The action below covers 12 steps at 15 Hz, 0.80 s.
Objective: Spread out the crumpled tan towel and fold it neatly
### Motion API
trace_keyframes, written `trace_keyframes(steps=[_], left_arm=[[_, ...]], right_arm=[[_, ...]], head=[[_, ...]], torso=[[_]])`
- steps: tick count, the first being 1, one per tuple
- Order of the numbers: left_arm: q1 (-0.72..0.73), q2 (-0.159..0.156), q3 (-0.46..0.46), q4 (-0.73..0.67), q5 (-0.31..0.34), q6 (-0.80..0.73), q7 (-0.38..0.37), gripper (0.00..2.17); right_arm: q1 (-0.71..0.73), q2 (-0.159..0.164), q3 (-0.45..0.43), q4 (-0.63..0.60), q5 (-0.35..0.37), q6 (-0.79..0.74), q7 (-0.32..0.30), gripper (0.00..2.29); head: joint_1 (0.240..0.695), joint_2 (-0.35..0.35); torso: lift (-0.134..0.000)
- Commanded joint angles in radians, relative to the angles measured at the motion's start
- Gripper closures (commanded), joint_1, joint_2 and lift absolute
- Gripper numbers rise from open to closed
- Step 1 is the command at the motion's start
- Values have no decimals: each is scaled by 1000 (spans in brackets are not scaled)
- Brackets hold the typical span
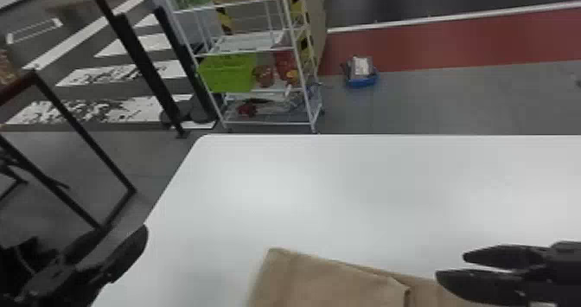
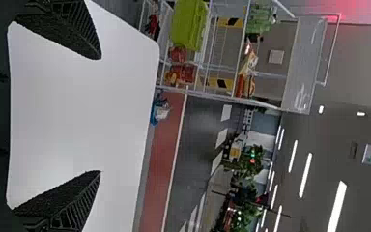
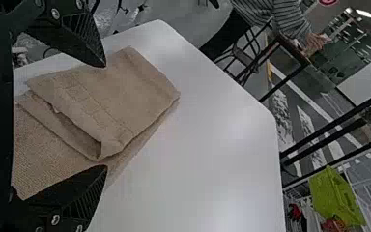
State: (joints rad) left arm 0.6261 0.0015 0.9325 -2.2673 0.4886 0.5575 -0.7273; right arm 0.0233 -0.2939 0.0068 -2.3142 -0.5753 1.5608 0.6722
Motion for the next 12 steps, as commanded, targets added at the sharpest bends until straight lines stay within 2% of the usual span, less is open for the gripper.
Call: trace_keyframes(steps=[1, 3, 5, 7, 8, 9, 11, 12], left_arm=[[-72, -4, 77, 61, 13, 65, -10, 43], [-94, -4, 108, 78, 22, 77, -15, 60], [-102, -4, 117, 88, 36, 77, -15, 63], [-106, -4, 131, 97, 51, 77, -15, 63], [-106, -4, 131, 103, 53, 77, -20, 63], [-108, -4, 135, 107, 54, 77, -24, 66], [-108, -4, 160, 121, 82, 77, -38, 66], [-106, -4, 169, 124, 91, 77, -40, 66]], right_arm=[[-17, 15, 35, -11, -57, 11, -52, 157], [-20, 9, 39, -30, -69, 11, -89, 157], [-36, -5, 35, -28, -64, 11, -89, 154], [-37, -54, 70, -28, -32, 11, -48, 154], [-31, -57, 78, -28, 14, 11, 13, 154], [-28, -74, 94, -28, 97, 11, 110, 151], [-43, -128, 133, -27, 287, 11, 311, 140], [-51, -145, 144, -25, 400, 11, 423, 140]], head=[[695, 350], [695, 350], [695, 350], [695, 350], [695, 350], [695, 350], [695, 350], [695, 350]], torso=[[-122], [-122], [-122], [-122], [-122], [-122], [-122], [-122]])
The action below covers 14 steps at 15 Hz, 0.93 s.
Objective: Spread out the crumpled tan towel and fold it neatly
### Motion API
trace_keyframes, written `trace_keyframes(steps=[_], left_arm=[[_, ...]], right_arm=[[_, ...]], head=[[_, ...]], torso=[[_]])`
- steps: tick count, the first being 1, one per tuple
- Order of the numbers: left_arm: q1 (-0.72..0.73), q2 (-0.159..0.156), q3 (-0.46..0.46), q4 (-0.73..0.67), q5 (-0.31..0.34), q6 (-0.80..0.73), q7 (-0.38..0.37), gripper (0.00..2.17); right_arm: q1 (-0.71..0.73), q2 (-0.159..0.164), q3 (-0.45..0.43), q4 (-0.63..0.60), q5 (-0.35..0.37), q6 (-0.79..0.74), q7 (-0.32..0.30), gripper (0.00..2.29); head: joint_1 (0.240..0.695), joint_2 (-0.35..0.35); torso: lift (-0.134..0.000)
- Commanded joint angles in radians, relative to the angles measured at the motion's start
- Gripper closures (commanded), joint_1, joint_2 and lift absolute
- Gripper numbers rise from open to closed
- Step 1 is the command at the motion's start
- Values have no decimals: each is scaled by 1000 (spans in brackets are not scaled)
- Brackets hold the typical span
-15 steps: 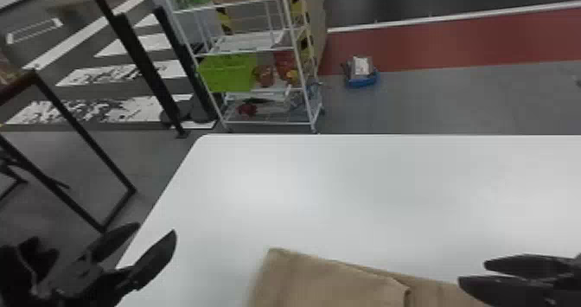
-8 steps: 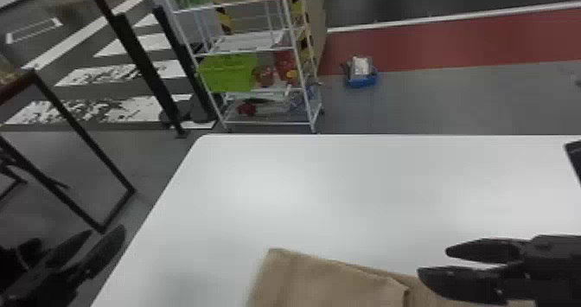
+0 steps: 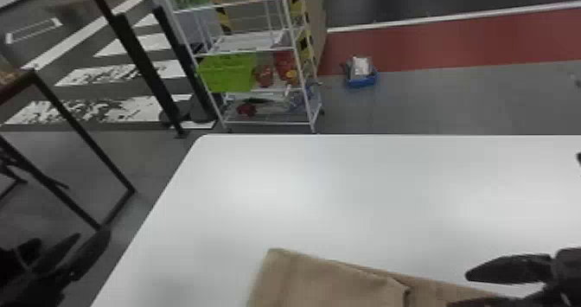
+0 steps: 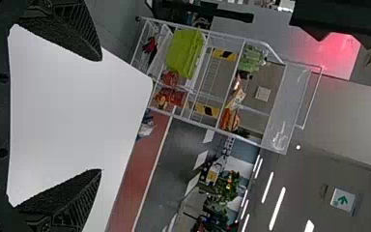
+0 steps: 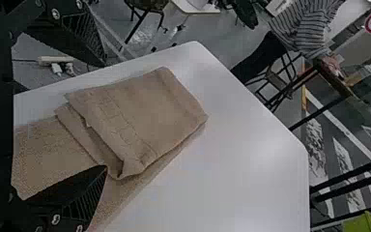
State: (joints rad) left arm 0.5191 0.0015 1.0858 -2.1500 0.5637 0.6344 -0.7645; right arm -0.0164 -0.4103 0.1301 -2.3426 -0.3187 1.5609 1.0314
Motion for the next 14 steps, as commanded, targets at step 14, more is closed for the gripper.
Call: trace_keyframes(steps=[14], left_arm=[[1, -4, 42, 25, 39, 3, -22, 73]], right_arm=[[-40, -185, 201, 0, 431, -107, 336, 157]], head=[[695, 350]], torso=[[-122]])
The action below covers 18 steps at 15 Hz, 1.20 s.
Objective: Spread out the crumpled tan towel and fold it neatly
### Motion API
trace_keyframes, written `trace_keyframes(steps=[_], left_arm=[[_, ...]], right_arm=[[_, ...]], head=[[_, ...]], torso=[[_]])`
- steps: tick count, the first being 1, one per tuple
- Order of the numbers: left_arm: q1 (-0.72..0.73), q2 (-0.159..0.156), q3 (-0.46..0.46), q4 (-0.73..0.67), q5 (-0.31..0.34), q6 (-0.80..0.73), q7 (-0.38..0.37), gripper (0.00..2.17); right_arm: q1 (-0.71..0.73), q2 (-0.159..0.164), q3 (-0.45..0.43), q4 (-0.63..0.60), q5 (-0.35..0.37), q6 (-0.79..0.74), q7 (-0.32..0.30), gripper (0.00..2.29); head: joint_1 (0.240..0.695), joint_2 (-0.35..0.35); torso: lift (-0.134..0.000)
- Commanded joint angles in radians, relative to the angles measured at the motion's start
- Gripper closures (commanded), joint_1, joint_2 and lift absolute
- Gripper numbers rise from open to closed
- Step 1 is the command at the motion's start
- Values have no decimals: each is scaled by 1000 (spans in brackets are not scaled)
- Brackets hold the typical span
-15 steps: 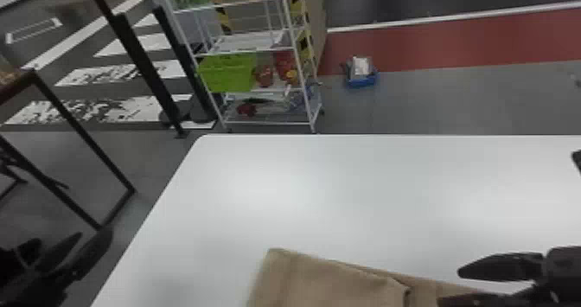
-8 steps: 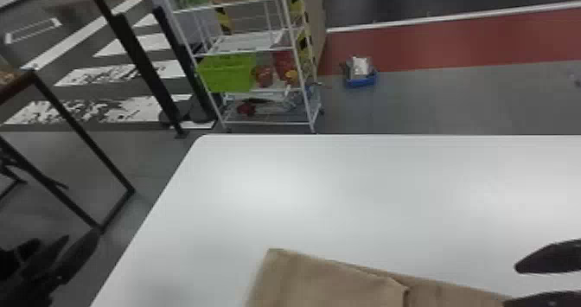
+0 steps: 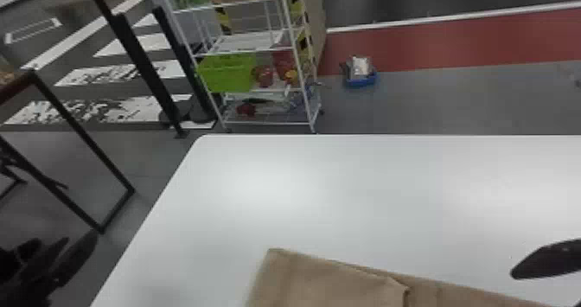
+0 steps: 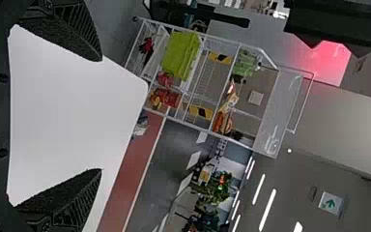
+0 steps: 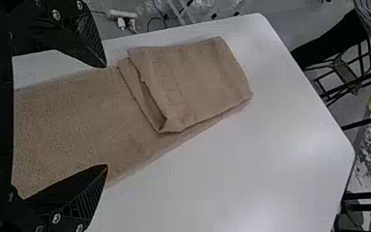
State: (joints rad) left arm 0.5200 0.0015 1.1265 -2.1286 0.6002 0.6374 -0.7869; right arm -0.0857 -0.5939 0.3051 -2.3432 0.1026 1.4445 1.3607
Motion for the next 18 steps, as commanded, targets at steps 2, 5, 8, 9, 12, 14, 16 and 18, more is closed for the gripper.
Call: trace_keyframes(steps=[2, 5, 8, 9, 12, 14, 16, 18], left_arm=[[-2, -4, -1, 9, 3, -3, 5, 73], [-11, -4, -8, 21, 0, -3, 6, 76], [-23, -4, -10, 41, 0, -3, 0, 76], [-25, -4, -11, 52, 0, -3, 0, 76], [-31, -4, -22, 81, -5, -3, -3, 76], [-31, -4, -39, 85, -10, -3, -5, 76], [-31, 37, -42, 113, -3, 3, -11, 76], [-38, 66, -51, 131, 1, 3, -20, 76]], right_arm=[[72, 2, 55, 1, 0, 58, 6, 181], [95, 23, 103, 4, -14, 95, 6, 194], [96, 98, 129, 54, -1, 95, 6, 221], [98, 123, 140, 65, 2, 98, 6, 265], [152, 186, 121, 59, 9, 128, -31, 286], [221, 241, 63, 54, -8, 128, -117, 282], [276, 306, 40, 12, -1, 128, -216, 282], [285, 336, 35, 8, -4, 128, -290, 282]], head=[[695, 350], [695, 350], [695, 350], [695, 350], [695, 350], [695, 350], [695, 350], [695, 350]], torso=[[-122], [-122], [-122], [-122], [-122], [-122], [-122], [-122]])
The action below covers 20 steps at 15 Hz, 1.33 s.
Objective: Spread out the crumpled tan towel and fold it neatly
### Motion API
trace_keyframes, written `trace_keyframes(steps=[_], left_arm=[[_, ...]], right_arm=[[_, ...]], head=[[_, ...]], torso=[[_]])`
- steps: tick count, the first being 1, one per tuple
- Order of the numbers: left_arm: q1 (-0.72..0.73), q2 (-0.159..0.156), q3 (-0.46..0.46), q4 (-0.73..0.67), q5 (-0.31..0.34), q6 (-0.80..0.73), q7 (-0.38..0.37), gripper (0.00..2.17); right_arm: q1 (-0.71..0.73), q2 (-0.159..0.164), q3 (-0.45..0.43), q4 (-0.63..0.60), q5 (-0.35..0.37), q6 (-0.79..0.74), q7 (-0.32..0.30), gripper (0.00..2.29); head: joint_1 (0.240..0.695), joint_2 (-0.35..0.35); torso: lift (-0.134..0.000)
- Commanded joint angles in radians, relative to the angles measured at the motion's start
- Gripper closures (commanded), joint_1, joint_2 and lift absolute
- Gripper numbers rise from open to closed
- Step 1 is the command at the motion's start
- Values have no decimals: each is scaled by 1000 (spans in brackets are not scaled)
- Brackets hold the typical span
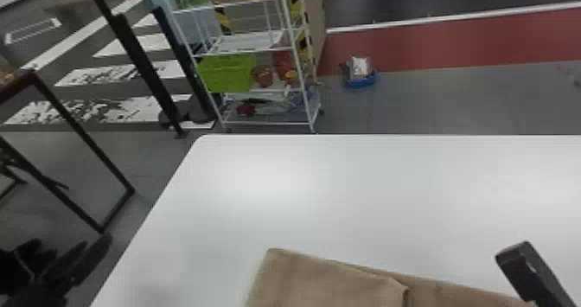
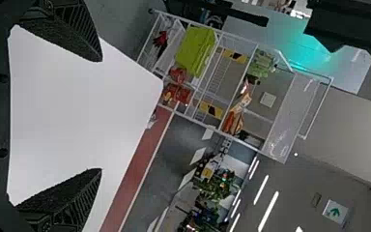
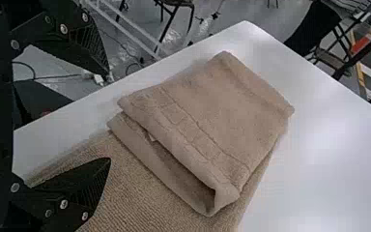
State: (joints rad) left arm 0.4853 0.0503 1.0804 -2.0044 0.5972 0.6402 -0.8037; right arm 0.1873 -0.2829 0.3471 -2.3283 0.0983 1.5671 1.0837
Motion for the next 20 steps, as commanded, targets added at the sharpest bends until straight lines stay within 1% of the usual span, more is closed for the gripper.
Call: trace_keyframes(steps=[1, 2, 3, 4, 5, 6, 7, 9, 11, 13, 15, 20], left_arm=[[-4, 19, -7, 7, 7, 3, -11, 76], [-2, 33, -8, 19, 7, 3, -12, 76], [-2, 45, -13, 30, 12, 0, -19, 76], [-2, 46, -14, 29, 12, 3, -22, 76], [-2, 54, -14, 30, 15, 3, -26, 76], [-1, 66, -14, 35, 15, 3, -28, 76], [1, 71, -14, 35, 15, 3, -29, 76], [7, 83, -17, 35, 16, 3, -35, 76], [12, 94, -23, 35, 16, 6, -37, 76], [13, 98, -27, 35, 16, 6, -42, 76], [16, 106, -30, 35, 16, 6, -43, 76], [19, 115, -37, 35, 18, 3, -45, 76]], right_arm=[[40, 56, -17, -11, 1, 5, -25, 282], [55, 80, -11, -13, 6, 5, -54, 286], [63, 93, -7, -13, 11, 5, -85, 286], [75, 100, -10, -13, 12, 5, -97, 286], [84, 111, -13, -14, 18, 5, -108, 286], [90, 114, -11, -20, 28, 5, -123, 286], [98, 125, -19, -29, 28, 5, -136, 286], [106, 160, -50, -37, 26, 5, -162, 286], [120, 188, -77, -54, 9, 5, -179, 286], [123, 200, -86, -56, 9, 5, -200, 286], [121, 203, -91, -51, 11, 5, -214, 286], [78, 235, -97, -17, 24, 5, -235, 289]], head=[[695, 350], [695, 350], [695, 350], [695, 350], [695, 350], [695, 350], [695, 350], [695, 350], [695, 350], [695, 350], [695, 350], [695, 350]], torso=[[-122], [-122], [-122], [-122], [-122], [-122], [-122], [-122], [-122], [-122], [-122], [-122]])
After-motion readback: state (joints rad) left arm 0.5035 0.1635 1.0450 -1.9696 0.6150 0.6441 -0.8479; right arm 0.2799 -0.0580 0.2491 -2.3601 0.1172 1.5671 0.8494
